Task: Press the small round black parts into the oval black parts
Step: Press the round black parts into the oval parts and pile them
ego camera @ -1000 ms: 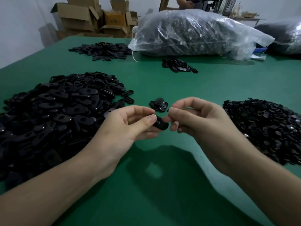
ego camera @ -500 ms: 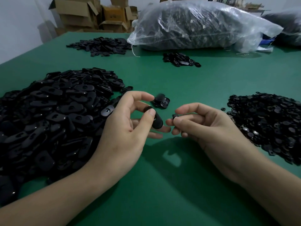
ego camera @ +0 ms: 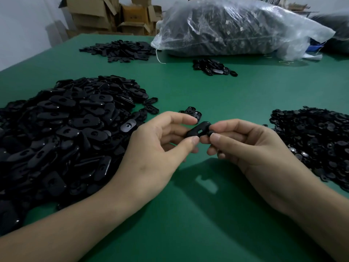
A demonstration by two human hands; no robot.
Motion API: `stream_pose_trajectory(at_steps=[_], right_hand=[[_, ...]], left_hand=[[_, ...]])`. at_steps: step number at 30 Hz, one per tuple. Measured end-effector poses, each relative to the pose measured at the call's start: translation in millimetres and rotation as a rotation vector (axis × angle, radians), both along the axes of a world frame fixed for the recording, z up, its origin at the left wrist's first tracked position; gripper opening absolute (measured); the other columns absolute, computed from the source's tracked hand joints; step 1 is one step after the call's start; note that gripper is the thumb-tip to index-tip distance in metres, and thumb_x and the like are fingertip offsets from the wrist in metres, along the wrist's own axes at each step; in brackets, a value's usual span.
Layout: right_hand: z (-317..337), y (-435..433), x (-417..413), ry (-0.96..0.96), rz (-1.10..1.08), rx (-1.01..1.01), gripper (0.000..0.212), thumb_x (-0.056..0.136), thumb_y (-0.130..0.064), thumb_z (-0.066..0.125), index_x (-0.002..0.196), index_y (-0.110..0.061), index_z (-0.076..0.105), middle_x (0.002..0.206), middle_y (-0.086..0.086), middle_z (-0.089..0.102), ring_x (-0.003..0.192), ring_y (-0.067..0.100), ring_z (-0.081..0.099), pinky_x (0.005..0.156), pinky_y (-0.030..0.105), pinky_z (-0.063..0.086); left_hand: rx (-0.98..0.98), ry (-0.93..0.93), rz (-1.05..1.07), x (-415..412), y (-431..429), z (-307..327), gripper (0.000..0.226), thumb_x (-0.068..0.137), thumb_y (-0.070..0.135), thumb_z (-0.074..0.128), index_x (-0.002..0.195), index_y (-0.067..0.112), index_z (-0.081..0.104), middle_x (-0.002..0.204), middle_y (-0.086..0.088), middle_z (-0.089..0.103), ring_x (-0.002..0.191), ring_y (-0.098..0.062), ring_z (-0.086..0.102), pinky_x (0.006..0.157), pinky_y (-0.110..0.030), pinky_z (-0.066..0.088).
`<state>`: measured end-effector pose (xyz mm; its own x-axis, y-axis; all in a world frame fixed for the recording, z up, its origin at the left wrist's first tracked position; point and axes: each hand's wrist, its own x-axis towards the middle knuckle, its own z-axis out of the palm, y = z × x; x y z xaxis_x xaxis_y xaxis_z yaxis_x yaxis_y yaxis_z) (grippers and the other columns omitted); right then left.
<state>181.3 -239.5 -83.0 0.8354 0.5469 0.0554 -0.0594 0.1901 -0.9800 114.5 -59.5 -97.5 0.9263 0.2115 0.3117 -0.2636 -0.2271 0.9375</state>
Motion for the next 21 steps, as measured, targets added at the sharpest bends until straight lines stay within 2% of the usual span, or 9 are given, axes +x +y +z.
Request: stream_pose_trajectory(at_steps=[5, 11, 16, 21], right_hand=[[1.4, -1.1, -1.9, -0.094, -0.034, -0.042, 0.017, 0.071, -0.023, 0.078, 0.087, -0.019, 0.078, 0.090, 0.011, 0.079, 0.071, 0.014, 0.071, 0.065, 0.017, 0.052], [2.8, 1.0, -5.0, -0.299, -0.123, -0.153, 0.010, 0.084, -0.006, 0.078, 0.092, -0.010, 0.073, 0.078, 0.005, 0.078, 0.070, 0.016, 0.075, 0.069, 0.016, 0.054], [2.3, 1.7, -6.6, -0.311, -0.169, -0.165, 0.009, 0.083, -0.007, 0.080, 0.087, -0.012, 0.074, 0.075, 0.004, 0.078, 0.069, 0.018, 0.076, 0.070, 0.018, 0.055], [0.6, 3.4, -6.9, -0.317, -0.186, -0.175, 0.010, 0.082, -0.004, 0.080, 0.083, -0.011, 0.073, 0.074, 0.004, 0.077, 0.066, 0.019, 0.075, 0.066, 0.018, 0.055]], left_hand=[[-0.129, -0.007, -0.031, -0.1, -0.2, 0.1, 0.026, 0.084, 0.001, 0.080, 0.102, 0.020, 0.077, 0.090, 0.000, 0.081, 0.085, -0.017, 0.079, 0.075, -0.019, 0.059], [-0.130, 0.003, -0.010, -2.7, -1.1, 2.7, 0.026, 0.083, 0.004, 0.080, 0.102, 0.021, 0.080, 0.088, 0.002, 0.081, 0.085, -0.014, 0.079, 0.077, -0.016, 0.057], [-0.126, 0.006, 0.001, -2.3, -2.3, 4.9, 0.021, 0.083, 0.008, 0.080, 0.098, 0.024, 0.081, 0.086, 0.003, 0.081, 0.084, -0.013, 0.078, 0.071, -0.016, 0.057], [-0.094, 0.004, 0.006, -2.0, -2.3, 3.8, 0.022, 0.082, 0.007, 0.082, 0.097, 0.023, 0.081, 0.088, 0.004, 0.081, 0.085, -0.012, 0.078, 0.074, -0.015, 0.056]])
